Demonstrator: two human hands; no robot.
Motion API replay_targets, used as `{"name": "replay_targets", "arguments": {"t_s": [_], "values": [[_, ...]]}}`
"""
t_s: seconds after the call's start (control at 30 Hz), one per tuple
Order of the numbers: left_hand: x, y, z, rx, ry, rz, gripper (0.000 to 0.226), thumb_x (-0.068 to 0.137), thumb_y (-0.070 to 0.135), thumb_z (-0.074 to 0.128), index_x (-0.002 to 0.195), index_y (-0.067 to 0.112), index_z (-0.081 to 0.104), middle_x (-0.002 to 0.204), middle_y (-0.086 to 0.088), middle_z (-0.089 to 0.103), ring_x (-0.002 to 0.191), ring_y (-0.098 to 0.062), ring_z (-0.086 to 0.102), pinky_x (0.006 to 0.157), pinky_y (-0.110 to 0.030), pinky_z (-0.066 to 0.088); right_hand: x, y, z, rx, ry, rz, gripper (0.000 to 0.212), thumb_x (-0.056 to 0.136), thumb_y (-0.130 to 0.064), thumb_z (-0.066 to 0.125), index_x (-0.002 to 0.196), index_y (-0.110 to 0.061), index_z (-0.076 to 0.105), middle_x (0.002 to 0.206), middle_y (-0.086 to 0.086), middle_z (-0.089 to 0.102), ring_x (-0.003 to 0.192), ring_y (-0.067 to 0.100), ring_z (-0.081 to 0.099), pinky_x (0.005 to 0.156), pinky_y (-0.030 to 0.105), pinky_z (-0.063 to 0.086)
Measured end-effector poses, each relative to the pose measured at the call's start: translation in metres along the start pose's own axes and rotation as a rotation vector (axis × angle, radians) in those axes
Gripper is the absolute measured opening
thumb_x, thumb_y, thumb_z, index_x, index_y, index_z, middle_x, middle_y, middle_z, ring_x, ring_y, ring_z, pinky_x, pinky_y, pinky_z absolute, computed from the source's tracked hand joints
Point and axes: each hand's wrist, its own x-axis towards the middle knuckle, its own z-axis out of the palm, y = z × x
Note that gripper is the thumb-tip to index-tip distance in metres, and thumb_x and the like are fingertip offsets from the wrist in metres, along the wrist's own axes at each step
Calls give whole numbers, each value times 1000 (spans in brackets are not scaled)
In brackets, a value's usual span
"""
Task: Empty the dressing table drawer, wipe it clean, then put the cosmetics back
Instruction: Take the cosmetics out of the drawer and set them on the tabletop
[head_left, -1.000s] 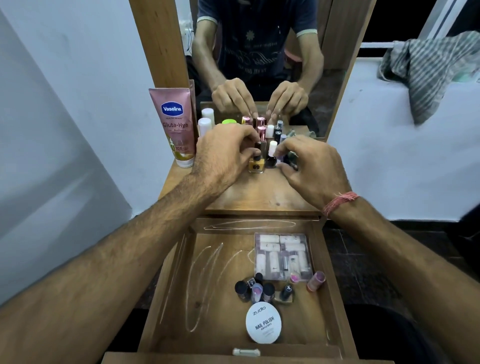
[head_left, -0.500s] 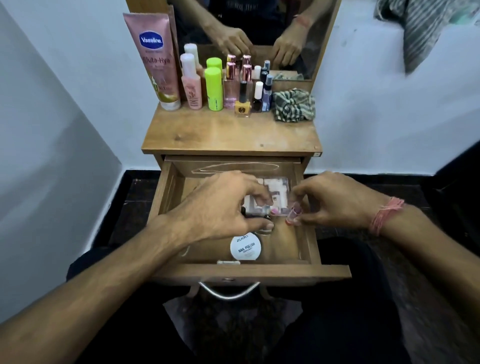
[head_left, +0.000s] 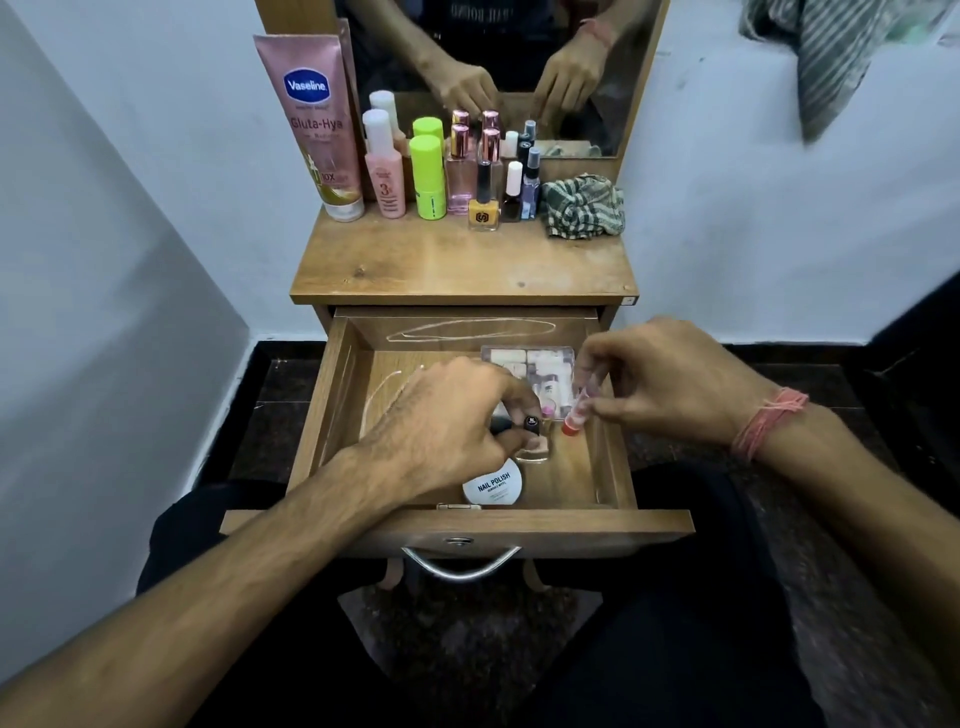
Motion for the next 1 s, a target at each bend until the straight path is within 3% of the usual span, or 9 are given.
{"name": "replay_targets", "arguments": {"t_s": [0.1,0.2,0.27,0.33,0.43,0.53,0.6,0.73,1.0], "values": [[-3,-1,-16,-168,37,-83,25,87,54,91,108,44,82,90,32,75,68,8,64,75,-25,59,4,-1,-20,126,80,-11,24,81,-30,92,92,-33,71,84,-19,75,75,-8,67,67,24,55],[3,-7,-41,-323,115,-109,23,87,44,95,106,38,84,89,25,79,62,16,61,64,-12,49,19,-3,-40,211,206,-21,25,81,-23,93,92,-30,72,85,-14,76,73,-3,73,70,22,61],[12,-15,-61,-411,170,-104,23,88,39,95,108,33,85,89,20,81,65,17,63,67,-8,49,35,-5,-49,244,319,-24,22,82,-20,93,92,-27,74,85,-15,76,76,-2,75,72,24,64],[26,-24,-79,-409,251,-97,22,89,38,94,108,31,84,92,20,80,67,14,63,67,-20,55,54,-7,-54,274,419,-24,19,83,-17,93,90,-24,76,84,-14,77,77,-3,76,73,24,65],[50,-39,-100,-327,366,-123,23,90,40,93,110,33,84,94,21,78,66,20,58,60,-14,42,84,-9,-53,315,526,-11,16,83,-17,93,89,-20,78,86,-10,78,78,1,77,75,28,67],[71,-53,-111,-245,466,-141,22,89,44,93,108,36,85,93,23,77,85,10,67,74,-19,52,114,-7,-46,309,605,25,15,82,-16,93,88,-20,79,86,-8,78,79,6,76,76,33,67],[82,-61,-114,-185,501,-139,21,90,43,92,109,36,84,96,24,76,95,2,70,84,-25,57,130,-5,-42,281,639,45,13,83,-13,90,89,-19,81,86,-8,78,78,5,75,76,33,67],[102,-73,-115,-91,555,-112,26,92,43,91,115,33,84,104,20,77,104,0,70,88,-23,54,153,1,-35,235,661,80,10,85,-15,90,91,-20,83,87,-7,79,79,4,74,80,33,67],[121,-88,-113,-81,571,-140,26,91,42,92,114,31,84,97,21,76,102,-3,73,93,-31,61,170,6,-28,260,677,89,11,87,-16,89,98,-18,85,92,-5,80,81,3,75,82,28,67]]}}
